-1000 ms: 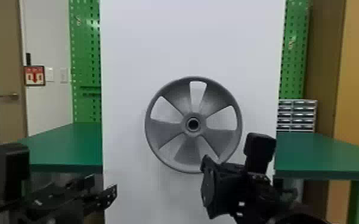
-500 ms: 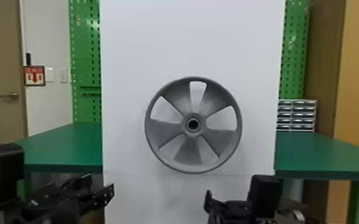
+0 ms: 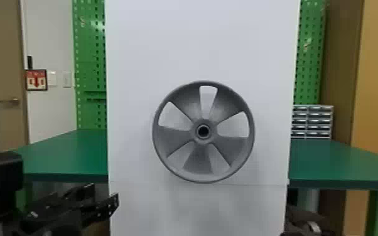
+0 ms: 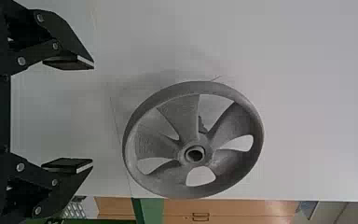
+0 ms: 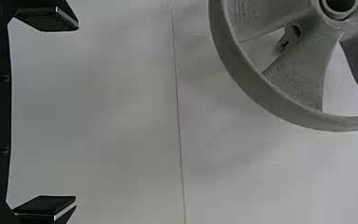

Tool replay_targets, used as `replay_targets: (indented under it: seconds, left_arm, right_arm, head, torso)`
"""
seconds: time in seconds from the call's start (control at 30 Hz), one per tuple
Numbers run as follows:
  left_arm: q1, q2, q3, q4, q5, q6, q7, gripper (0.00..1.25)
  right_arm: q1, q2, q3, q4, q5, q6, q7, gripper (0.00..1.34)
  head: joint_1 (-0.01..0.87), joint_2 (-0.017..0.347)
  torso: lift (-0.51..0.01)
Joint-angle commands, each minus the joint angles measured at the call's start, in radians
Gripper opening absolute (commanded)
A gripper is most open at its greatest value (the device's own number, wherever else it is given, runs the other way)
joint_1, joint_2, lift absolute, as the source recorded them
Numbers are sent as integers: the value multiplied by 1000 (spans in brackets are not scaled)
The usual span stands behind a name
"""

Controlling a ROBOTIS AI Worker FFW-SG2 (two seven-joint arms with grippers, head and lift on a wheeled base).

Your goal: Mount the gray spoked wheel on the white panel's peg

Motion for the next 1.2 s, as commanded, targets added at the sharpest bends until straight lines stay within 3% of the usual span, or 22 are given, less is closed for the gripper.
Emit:
replay_targets:
  seconds: [0.0,0.47,0.83,1.17]
  left_arm:
    - [0,0,2,0,0,-3,0,747]
    - [5,-5,7,0,-2,-9,-3,746]
    - [10,-9,11,0,-3,-12,-6,746]
    - [11,-15,17,0,-8,-12,-12,747]
  right_arm:
    - [33,12,-21,49,19,-65,19,1339]
    - [95,38,-81,182,91,-214,162,1339]
    - [139,52,-102,247,105,-272,200,1339]
    - [155,58,-108,257,111,-280,211,1339]
  head:
    - [117,-8]
    - [117,-8]
    - [117,-8]
    - [117,-8]
  torso:
    - [-451]
    - [-450]
    - [-450]
    - [-450]
